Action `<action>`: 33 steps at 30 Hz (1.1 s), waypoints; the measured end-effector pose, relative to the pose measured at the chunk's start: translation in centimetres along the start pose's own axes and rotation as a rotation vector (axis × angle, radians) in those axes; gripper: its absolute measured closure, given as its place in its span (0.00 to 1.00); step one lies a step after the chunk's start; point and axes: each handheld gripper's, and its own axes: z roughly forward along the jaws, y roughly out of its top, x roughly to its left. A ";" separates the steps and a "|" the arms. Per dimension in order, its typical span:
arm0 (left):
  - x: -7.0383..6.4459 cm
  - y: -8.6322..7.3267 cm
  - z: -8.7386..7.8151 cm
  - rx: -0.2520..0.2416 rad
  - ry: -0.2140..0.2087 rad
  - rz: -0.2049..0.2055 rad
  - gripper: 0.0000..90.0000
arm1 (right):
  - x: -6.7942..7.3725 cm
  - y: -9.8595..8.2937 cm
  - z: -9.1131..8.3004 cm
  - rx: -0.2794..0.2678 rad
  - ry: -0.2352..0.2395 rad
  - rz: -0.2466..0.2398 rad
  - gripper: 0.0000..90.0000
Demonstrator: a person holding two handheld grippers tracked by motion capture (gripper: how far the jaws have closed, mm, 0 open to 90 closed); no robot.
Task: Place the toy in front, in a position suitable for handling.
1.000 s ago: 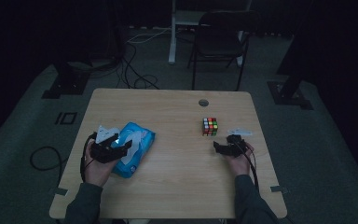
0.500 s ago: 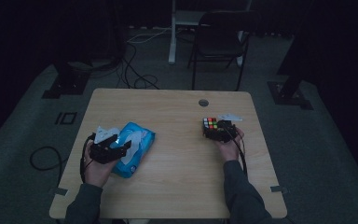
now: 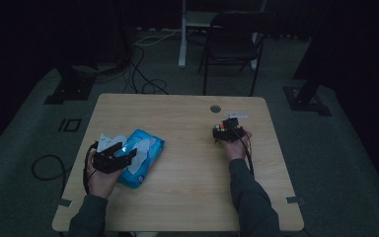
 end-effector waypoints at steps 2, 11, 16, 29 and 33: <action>0.1 -0.1 0.1 0.000 0.000 -0.003 0.39 | 0.0 0.1 0.1 0.004 0.003 0.003 0.34; 0.1 -0.3 0.3 0.008 -0.002 -0.010 0.39 | -0.1 0.1 0.4 0.021 0.013 -0.019 0.36; 0.2 -0.4 0.6 0.021 -0.005 -0.010 0.40 | 0.0 0.2 0.3 0.018 0.008 -0.040 0.37; -0.6 -0.7 1.4 0.048 0.009 0.025 0.40 | 2.4 0.1 -0.6 -0.006 0.030 -0.037 0.38; -1.2 -0.7 1.7 0.057 -0.005 0.050 0.40 | 3.6 0.2 -1.1 -0.016 0.045 -0.058 0.38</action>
